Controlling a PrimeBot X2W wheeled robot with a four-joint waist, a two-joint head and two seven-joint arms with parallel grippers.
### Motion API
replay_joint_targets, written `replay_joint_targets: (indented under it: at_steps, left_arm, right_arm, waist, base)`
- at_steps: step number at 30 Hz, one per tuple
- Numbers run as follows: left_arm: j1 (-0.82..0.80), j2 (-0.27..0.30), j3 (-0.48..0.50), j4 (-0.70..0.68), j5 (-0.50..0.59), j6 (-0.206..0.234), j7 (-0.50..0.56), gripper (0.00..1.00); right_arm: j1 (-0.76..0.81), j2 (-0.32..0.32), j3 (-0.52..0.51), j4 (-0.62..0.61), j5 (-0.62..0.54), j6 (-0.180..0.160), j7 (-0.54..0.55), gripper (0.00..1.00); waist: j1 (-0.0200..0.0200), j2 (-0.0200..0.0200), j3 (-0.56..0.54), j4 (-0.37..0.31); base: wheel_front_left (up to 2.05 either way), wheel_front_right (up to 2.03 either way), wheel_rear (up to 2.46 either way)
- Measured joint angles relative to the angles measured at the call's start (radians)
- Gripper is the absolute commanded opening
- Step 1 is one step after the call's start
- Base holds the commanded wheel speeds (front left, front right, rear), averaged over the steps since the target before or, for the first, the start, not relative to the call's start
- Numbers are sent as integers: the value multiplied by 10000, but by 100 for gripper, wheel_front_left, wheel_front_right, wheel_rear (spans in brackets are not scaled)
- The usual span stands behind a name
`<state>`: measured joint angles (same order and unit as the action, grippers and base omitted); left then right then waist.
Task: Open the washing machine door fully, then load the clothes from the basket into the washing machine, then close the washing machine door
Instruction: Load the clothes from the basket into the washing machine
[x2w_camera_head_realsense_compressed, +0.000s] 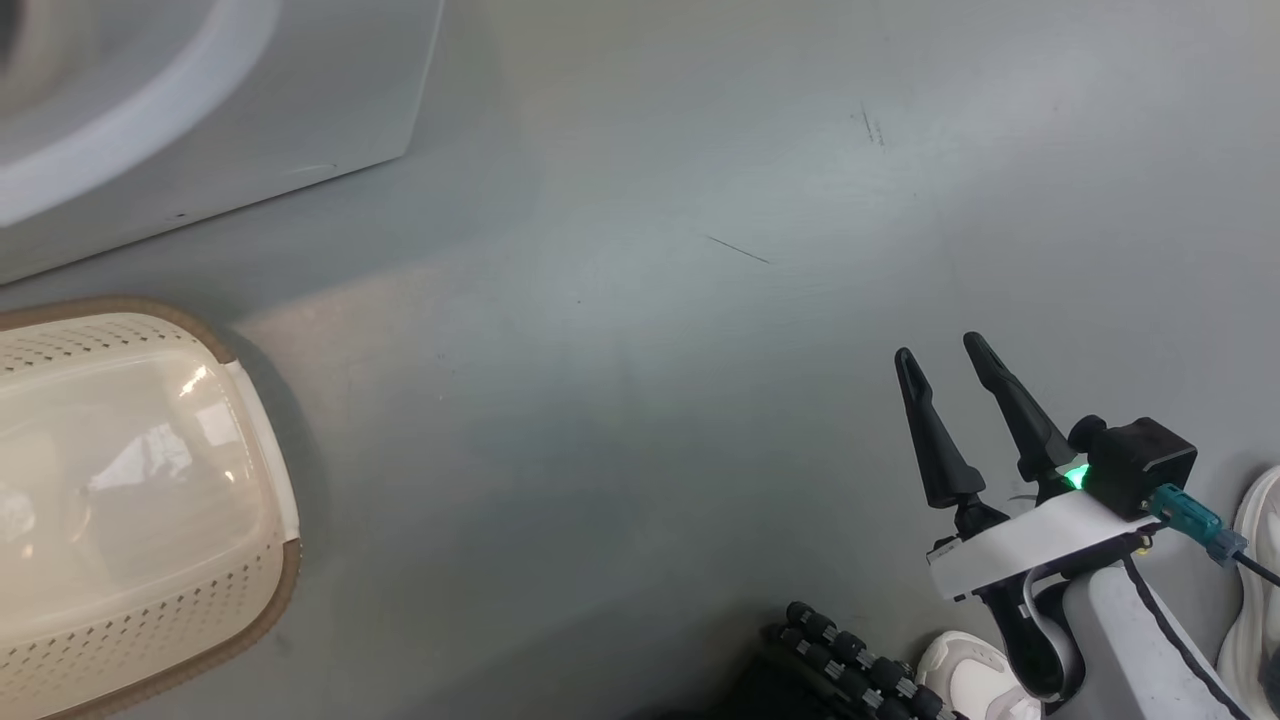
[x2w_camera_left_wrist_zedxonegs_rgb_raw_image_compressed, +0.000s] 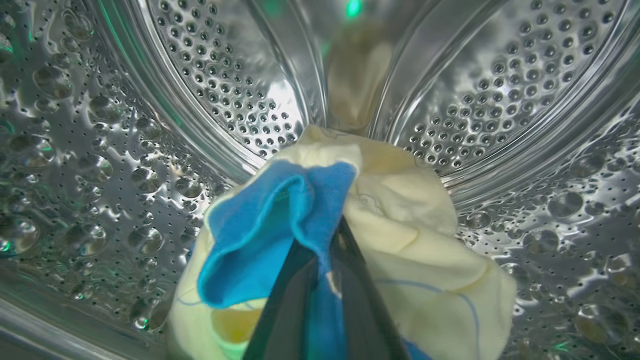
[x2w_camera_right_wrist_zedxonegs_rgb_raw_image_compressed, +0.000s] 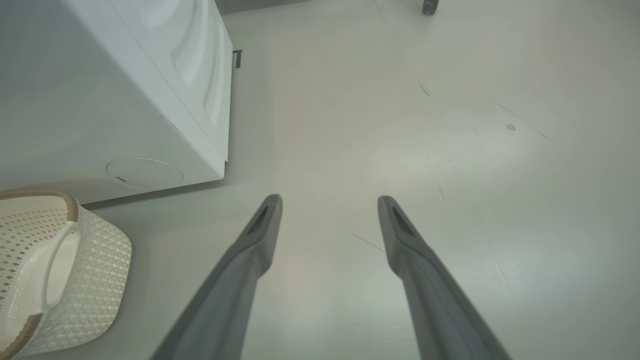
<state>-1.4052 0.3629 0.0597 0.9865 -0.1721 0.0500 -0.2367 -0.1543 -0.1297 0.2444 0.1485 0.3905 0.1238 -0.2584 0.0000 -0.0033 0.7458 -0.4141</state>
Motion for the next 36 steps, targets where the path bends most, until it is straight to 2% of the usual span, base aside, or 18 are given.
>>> replay_joint_targets:
  at_steps: [1, 2, 10, 20, 27, 32, 36]
  left_arm:
    - [5, 13, -73, 75, 52, 17, -2, 62]
    - [6, 33, -121, 155, 167, 61, -2, 98]
    - [12, -36, -192, 842, 328, 337, 213, 100]
    - [128, -660, -228, 1484, 410, 587, 278, 100]
    - [623, -986, -245, 1860, 410, 600, 157, 100]
    - [1004, -1432, -240, 2084, 401, 600, 67, 100]
    - [1364, -1515, -180, 2255, 376, 604, 58, 100]
  right_arm:
    - [-1, 2, 21, 0, 0, 0, 0, 100]
    - [-2, 2, 29, 2, 0, 0, 0, 100]
    - [-4, -59, -203, 54, -13, 0, 0, 100]
    - [-5, -136, -430, 50, -25, 0, 0, 100]
    - [-37, -230, -610, 84, -40, 0, 0, 100]
    - [-37, -274, -665, 130, -54, 0, 0, 100]
    - [-35, -278, -669, 180, -113, 0, 0, 100]
  waist:
    - [0, 0, -13, 19]
    - [0, 0, -27, 35]
    - [0, 0, -237, 215]
    - [0, 0, -622, 629]
    - [0, 0, -1034, 926]
    - [0, 0, -1396, 1141]
    - [0, 0, -1715, 1310]
  base:
    - [0, 0, 0]
    - [0, 0, 0]
    - [0, 0, 0]
    - [0, 0, 0]
    - [0, 0, 0]
    - [0, 0, 0]
    - [0, 0, 0]
